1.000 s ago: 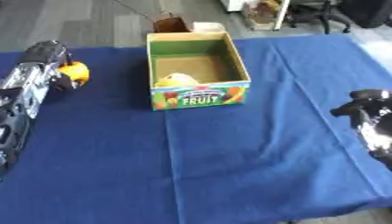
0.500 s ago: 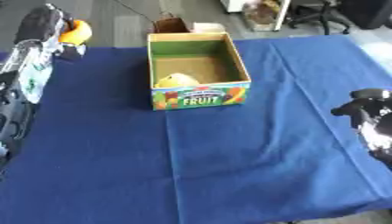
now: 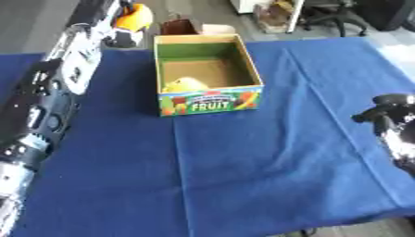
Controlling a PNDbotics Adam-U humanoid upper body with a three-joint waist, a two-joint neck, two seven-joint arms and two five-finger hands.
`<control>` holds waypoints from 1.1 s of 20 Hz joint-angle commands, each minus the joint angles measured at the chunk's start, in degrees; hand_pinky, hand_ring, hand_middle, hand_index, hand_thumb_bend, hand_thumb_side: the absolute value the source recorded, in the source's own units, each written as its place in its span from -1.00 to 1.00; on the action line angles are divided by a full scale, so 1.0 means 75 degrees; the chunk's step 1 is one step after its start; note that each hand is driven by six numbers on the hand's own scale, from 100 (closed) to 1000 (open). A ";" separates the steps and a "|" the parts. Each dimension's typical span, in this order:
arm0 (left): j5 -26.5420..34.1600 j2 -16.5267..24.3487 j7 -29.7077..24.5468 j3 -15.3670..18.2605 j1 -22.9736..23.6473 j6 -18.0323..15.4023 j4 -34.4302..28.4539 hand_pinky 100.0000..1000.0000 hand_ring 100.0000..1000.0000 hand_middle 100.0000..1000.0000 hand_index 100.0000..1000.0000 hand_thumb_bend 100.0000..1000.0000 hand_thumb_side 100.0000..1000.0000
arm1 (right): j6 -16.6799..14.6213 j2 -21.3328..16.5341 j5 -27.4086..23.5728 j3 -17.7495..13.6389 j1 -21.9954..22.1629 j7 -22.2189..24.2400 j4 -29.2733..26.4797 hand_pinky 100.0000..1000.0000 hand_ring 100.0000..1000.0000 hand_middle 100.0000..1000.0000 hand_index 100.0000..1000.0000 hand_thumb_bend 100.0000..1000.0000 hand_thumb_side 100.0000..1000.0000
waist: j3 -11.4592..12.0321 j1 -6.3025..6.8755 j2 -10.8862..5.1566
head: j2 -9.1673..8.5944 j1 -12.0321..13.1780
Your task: Pick up objects on the table and place them in the box.
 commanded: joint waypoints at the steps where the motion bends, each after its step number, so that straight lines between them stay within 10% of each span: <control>1: -0.0137 -0.0208 0.0079 -0.0102 -0.0217 -0.0243 0.0039 -0.41 -0.61 -0.55 -0.16 -0.43 -1.00 | 0.0002 -0.0082 -0.0068 0.0011 -0.0124 0.0053 -0.0069 0.35 0.11 -0.12 0.38 -1.00 -1.00 | -0.0043 -0.0019 -0.0136 | -0.0010 0.0064; 9: -0.0328 -0.0639 -0.0030 -0.0180 0.0005 -0.0837 0.0550 -0.04 -0.10 -0.04 0.30 0.30 -1.00 | 0.0029 -0.0037 -0.0073 0.0020 -0.0160 0.0083 -0.0067 0.35 0.11 -0.12 0.38 -1.00 -1.00 | -0.0154 0.0007 -0.0088 | -0.0046 0.0105; 14: -0.0059 -0.0600 0.0107 -0.0066 0.0112 -0.1044 0.0383 0.34 0.43 0.53 0.62 0.87 -0.33 | 0.0026 -0.0032 -0.0046 0.0005 -0.0148 0.0078 -0.0064 0.35 0.11 -0.12 0.38 -1.00 -1.00 | -0.0122 0.0019 -0.0077 | -0.0047 0.0064; 17: 0.0814 -0.0441 0.0408 0.0014 0.0238 -0.1070 -0.0115 0.32 0.44 0.54 0.59 0.90 -0.31 | 0.0030 -0.0034 -0.0037 -0.0016 -0.0137 0.0063 -0.0054 0.35 0.11 -0.12 0.38 -1.00 -1.00 | -0.0057 0.0024 -0.0087 | -0.0037 0.0008; 22: 0.4135 0.0110 0.0169 0.0207 0.0867 -0.0820 -0.1766 0.16 0.27 0.36 0.46 0.15 -0.43 | 0.0024 -0.0080 0.0005 -0.0074 -0.0102 0.0029 -0.0040 0.35 0.11 -0.12 0.38 -1.00 -1.00 | 0.0160 0.0070 -0.0102 | 0.0001 -0.0132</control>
